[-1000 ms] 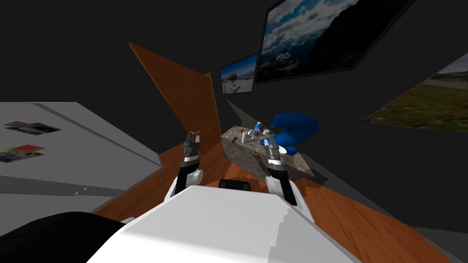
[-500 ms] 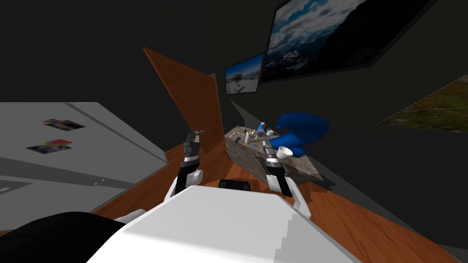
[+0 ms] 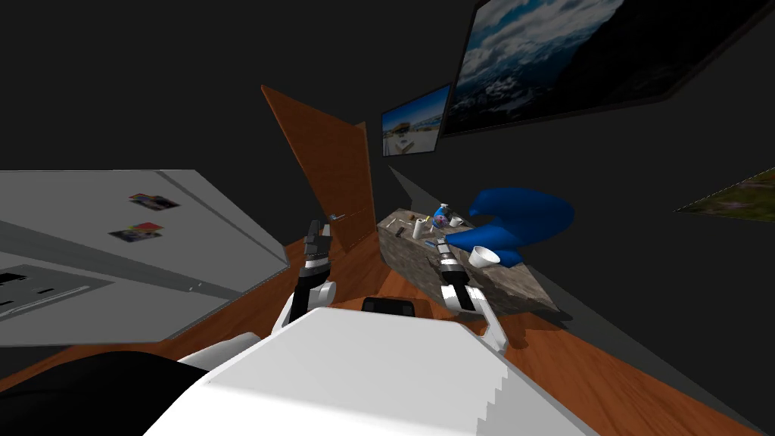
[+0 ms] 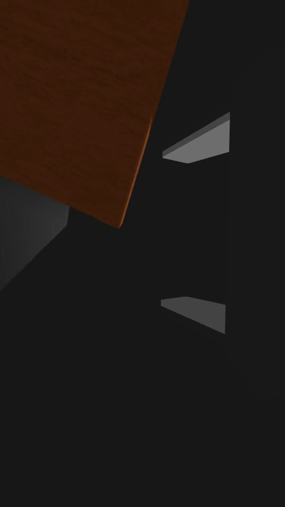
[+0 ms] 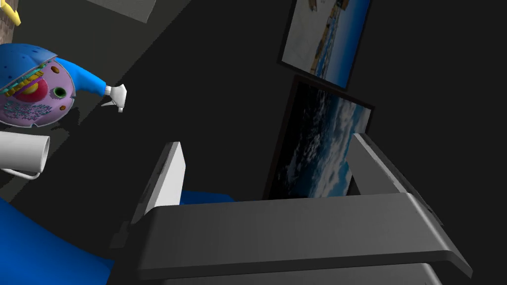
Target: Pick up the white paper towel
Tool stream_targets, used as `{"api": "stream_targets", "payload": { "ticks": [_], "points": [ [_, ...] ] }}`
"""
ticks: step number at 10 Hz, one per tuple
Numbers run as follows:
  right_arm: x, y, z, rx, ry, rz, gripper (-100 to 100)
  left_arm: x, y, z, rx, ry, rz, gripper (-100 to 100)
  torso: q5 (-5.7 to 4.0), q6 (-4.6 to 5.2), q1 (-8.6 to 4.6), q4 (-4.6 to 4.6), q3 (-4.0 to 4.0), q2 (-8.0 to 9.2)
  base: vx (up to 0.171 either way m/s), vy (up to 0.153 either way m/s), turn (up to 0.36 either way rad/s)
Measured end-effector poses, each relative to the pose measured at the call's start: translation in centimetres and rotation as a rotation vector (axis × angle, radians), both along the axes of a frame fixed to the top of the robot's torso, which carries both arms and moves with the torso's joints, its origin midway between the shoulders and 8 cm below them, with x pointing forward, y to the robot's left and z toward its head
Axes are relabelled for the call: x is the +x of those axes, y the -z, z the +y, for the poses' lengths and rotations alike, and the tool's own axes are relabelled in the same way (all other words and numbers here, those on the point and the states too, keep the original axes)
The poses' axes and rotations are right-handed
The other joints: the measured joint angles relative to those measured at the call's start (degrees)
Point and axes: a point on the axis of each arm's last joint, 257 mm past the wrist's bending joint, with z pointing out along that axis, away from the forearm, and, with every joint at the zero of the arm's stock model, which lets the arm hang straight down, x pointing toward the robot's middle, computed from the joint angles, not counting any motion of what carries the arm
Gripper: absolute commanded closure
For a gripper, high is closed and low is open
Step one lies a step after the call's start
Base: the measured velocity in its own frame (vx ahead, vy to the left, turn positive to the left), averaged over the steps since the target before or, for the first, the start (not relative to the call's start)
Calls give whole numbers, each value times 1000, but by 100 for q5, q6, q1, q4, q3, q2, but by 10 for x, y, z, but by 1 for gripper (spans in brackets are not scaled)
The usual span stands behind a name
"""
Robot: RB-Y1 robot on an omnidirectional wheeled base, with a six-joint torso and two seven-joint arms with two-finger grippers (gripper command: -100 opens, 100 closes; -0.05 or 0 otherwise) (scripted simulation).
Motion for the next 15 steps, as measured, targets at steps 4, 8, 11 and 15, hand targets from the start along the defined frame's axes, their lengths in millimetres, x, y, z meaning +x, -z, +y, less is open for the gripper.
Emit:
{"api": "stream_targets", "payload": {
  "ticks": [4, 8, 11, 15],
  "points": [
    [15, 33, -21, -86, 75, 95, -100, 0, 0, 0, 0, 0, 0, 0, -1, 0, -4, -1, -2, -4, 1, 65, 81],
    [27, 60, -49, -167, 163, 188, -100, 0, 0, 0, 0, 0, 0, 0, 0, 1, -2, 0, 0, 0, -2, 69, 83],
    [36, 84, -76, -228, 242, 266, -100, 0, 0, 0, 0, 0, 0, 0, 0, -2, 2, -1, -4, -7, 14, 72, 79],
    [40, 112, -119, -301, 351, 364, -100, 0, 0, 0, 0, 0, 0, 0, 1, -1, 5, -2, -6, -12, 22, 81, 77]
  ]
}}
